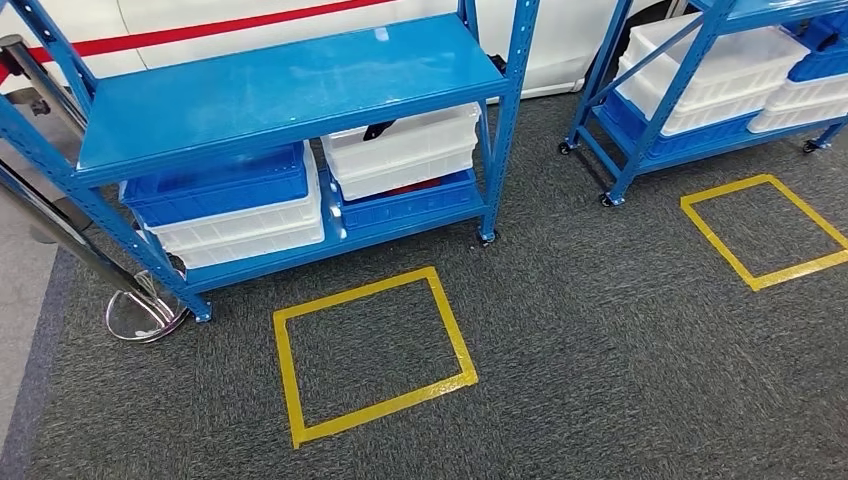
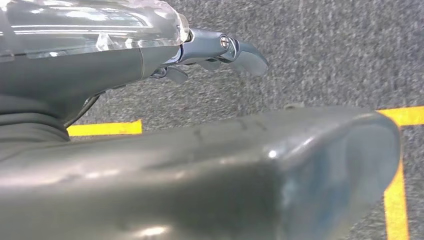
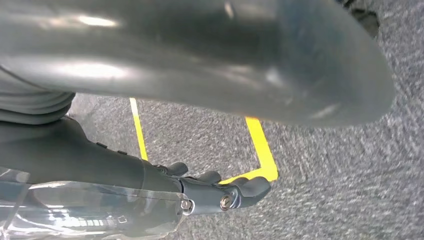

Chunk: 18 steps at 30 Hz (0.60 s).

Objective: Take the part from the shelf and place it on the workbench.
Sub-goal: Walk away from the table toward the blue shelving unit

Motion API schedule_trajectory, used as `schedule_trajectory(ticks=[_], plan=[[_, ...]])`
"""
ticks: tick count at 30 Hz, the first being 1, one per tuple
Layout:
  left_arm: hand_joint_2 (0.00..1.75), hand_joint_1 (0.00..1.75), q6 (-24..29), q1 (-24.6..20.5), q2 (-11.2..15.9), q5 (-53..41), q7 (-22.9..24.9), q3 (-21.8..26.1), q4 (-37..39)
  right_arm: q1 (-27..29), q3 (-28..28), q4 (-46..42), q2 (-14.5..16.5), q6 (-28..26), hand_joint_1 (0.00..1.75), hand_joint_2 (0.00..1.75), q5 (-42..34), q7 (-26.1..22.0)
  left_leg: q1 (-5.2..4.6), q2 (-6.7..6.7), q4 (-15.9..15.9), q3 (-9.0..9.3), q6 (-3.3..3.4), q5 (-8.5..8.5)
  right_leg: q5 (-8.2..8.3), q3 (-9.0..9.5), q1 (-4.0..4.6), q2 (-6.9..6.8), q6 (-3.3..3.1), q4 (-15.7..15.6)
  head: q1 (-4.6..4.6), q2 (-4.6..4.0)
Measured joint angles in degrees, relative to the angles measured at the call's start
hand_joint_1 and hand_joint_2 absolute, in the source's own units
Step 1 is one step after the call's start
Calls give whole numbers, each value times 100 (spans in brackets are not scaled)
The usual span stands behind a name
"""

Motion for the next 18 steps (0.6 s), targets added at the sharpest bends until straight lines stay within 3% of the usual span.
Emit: schedule_trajectory(ticks=[1, 3, 5, 6, 7, 8, 10, 11, 12, 14, 16, 18], plan=[[0, 0, -4, 4, -1, -3, -1, 1, 0, -2, -3, 0, -2, 4, 0, 0, 2, 1, -1, 119, 134, -66, -23, -95, 14, -1, -5, -76, -46, -20, -12, 0], [0, 0, -15, -10, -8, -12, -5, 1, 0, 11, -16, 1, -4, 8, 0, 0, 4, 8, -10, 452, 750, -346, -50, -464, 23, -15, 11, -235, -106, -38, -36, 0], [0, 0, -24, -23, -17, -22, -9, 1, 0, 22, -42, 2, -4, 11, 0, 0, 13, 21, -7, 596, 1479, -667, -69, -794, 17, -35, 47, -413, -126, -28, -44, 0], [0, 0, -25, -19, -20, -25, -10, 1, 0, 22, -58, 2, -4, 11, 0, 0, 18, 27, -7, 617, 1629, -715, -68, -819, 12, -40, 63, -501, -132, -22, -44, 0], [0, 0, -25, -10, -21, -26, -10, 1, 0, 18, -71, 2, -4, 10, 0, 0, 24, 32, -9, 637, 1541, -642, -56, -731, 7, -39, 76, -582, -135, -16, -44, 0], [0, 0, -25, -1, -21, -26, -10, 1, 0, 12, -81, 2, -4, 10, 0, 0, 29, 35, -14, 685, 1229, -454, -31, -561, -1, -32, 89, -659, -136, -11, -44, 0], [0, 0, -24, -6, -20, -27, -10, 1, -1, 3, -88, 2, -2, 10, 0, 0, 37, 37, -52, 920, 407, 1, 49, -257, -21, -3, 118, -800, -118, -3, -40, 0], [0, 0, -24, -15, -20, -28, -14, 1, -1, 1, -89, 2, -1, 10, 0, 0, 39, 37, -76, 1013, 137, 139, 87, -183, -30, 9, 127, -859, -94, -2, -38, 0], [0, 0, -24, -19, -21, -30, -18, 1, -2, -3, -90, 2, -1, 10, 0, 0, 42, 38, -100, 1062, 12, 191, 115, -166, -36, 18, 131, -911, -65, -2, -35, 0], [0, 0, -27, -5, -22, -32, -25, 1, -2, -25, -97, 2, 0, -5, 0, 0, 37, 39, -110, 964, -34, 185, 160, -138, -35, 42, 129, -995, 3, -16, -34, 0], [0, 0, -44, 14, -28, -26, -29, 3, -2, -47, -143, 2, -1, -33, 0, 0, -23, 47, -74, 873, -111, 215, 214, -76, -129, 21, 111, -814, 74, 85, -29, 0], [0, 0, -94, 0, -33, -5, -40, 11, -2, -44, -226, 3, -1, -46, 0, 0, -90, 66, -43, 802, -160, 222, 261, -37, -437, -214, 73, -446, 124, 588, -19, 0]])
